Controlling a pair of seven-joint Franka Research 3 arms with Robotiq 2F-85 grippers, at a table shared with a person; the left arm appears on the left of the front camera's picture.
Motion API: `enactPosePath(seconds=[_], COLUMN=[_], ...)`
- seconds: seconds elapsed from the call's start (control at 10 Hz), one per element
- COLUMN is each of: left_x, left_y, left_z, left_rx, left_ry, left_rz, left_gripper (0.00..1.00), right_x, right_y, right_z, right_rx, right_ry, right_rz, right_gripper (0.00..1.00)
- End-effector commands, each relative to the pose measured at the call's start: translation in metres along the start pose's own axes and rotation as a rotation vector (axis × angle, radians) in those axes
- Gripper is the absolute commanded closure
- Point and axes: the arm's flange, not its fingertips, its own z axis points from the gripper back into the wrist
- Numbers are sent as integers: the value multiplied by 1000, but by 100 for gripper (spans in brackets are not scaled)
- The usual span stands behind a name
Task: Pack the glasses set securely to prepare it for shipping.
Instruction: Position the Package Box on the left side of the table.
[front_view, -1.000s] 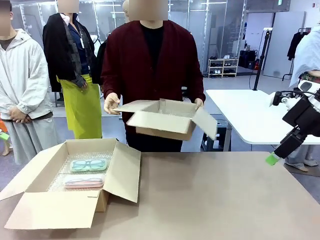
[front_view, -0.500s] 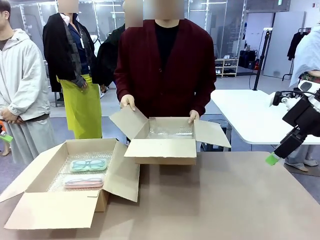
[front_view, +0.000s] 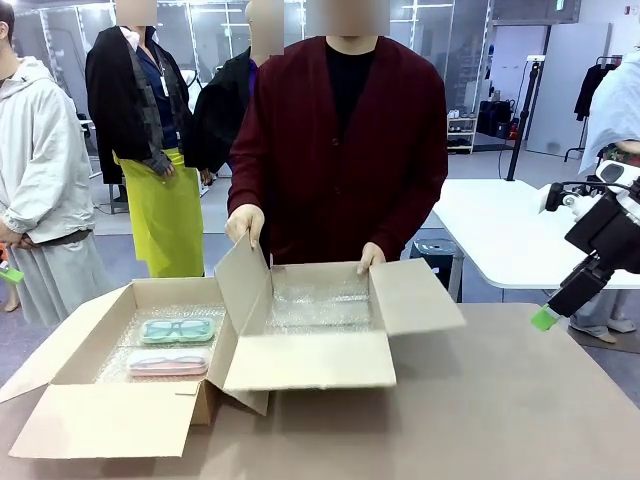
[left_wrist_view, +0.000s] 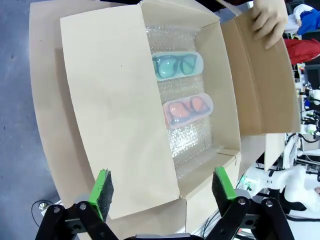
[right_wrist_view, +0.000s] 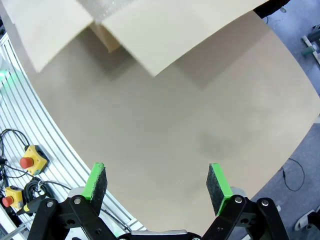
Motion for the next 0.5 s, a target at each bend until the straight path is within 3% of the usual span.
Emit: enactPosePath(seconds=[0.0, 0.4], left_x=[1, 1], left_y=[-1, -1], left_z=[2, 2], left_rx=[1, 1], left_ry=[-2, -2], left_rz=[0, 0], left_gripper=[0, 0], right_x=[0, 0], right_y=[2, 2], right_z=[2, 2], right_rx=[-5, -5], right_ry=[6, 6], right_rz=[-4, -4], right_gripper=[0, 0])
